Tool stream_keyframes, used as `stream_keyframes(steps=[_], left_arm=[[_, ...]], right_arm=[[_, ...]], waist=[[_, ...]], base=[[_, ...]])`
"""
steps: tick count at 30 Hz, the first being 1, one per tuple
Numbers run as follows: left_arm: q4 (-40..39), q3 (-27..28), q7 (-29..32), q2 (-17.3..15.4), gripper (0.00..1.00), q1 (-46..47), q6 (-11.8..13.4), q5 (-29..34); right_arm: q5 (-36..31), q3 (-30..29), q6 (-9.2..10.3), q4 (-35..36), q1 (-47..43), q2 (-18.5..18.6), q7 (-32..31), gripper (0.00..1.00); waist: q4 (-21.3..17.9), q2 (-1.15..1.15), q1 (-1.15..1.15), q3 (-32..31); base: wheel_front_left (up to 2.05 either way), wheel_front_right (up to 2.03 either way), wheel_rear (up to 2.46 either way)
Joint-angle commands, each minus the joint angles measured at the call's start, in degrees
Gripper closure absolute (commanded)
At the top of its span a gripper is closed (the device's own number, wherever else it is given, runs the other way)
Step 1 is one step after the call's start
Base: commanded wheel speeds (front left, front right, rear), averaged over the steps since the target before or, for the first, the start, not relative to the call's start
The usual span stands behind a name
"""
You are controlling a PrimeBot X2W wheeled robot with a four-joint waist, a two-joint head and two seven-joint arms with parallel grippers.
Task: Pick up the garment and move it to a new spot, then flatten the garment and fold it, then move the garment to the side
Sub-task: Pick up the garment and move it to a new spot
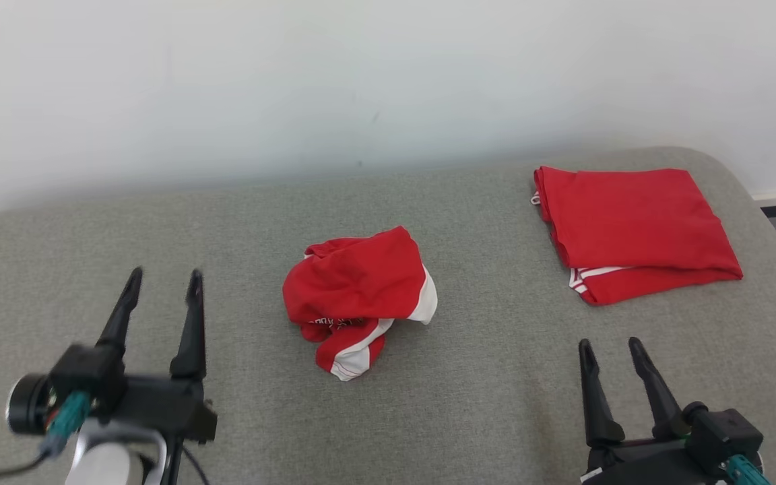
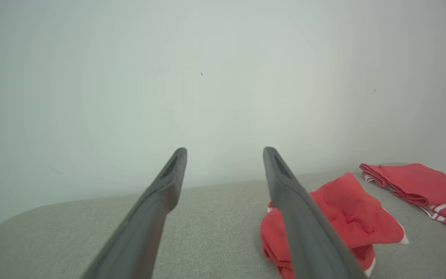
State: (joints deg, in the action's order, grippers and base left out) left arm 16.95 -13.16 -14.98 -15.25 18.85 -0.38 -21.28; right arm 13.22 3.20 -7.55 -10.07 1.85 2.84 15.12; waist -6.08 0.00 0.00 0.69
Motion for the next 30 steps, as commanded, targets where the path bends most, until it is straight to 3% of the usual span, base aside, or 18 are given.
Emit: stream_keyframes(steps=[1, 12, 30], left_arm=[[-1.8, 0.9, -0.22, 0.0, 0.0, -2.67, 0.66, 1.23], [-9.13, 8.56, -0.21, 3.13, 0.0, -16.41, 1.32, 6.85], [-13.15, 16.87, -0.22, 10.64, 0.0, -26.89, -3.35, 13.67]], right_arm=[[-0.39, -0.5, 0.1, 0.3, -0.86, 0.06, 0.03, 0.0], [-1.48, -2.83, 0.1, 1.19, -2.4, 0.06, 0.03, 0.0], [-1.67, -3.21, 0.1, 2.24, -6.69, 0.07, 0.03, 0.0]], waist=[[0.65, 0.0, 0.0, -0.54], [2.05, 0.0, 0.0, -1.74], [4.3, 0.0, 0.0, -3.23]], base=[[0.0, 0.0, 0.0], [0.0, 0.0, 0.0], [0.0, 0.0, 0.0]])
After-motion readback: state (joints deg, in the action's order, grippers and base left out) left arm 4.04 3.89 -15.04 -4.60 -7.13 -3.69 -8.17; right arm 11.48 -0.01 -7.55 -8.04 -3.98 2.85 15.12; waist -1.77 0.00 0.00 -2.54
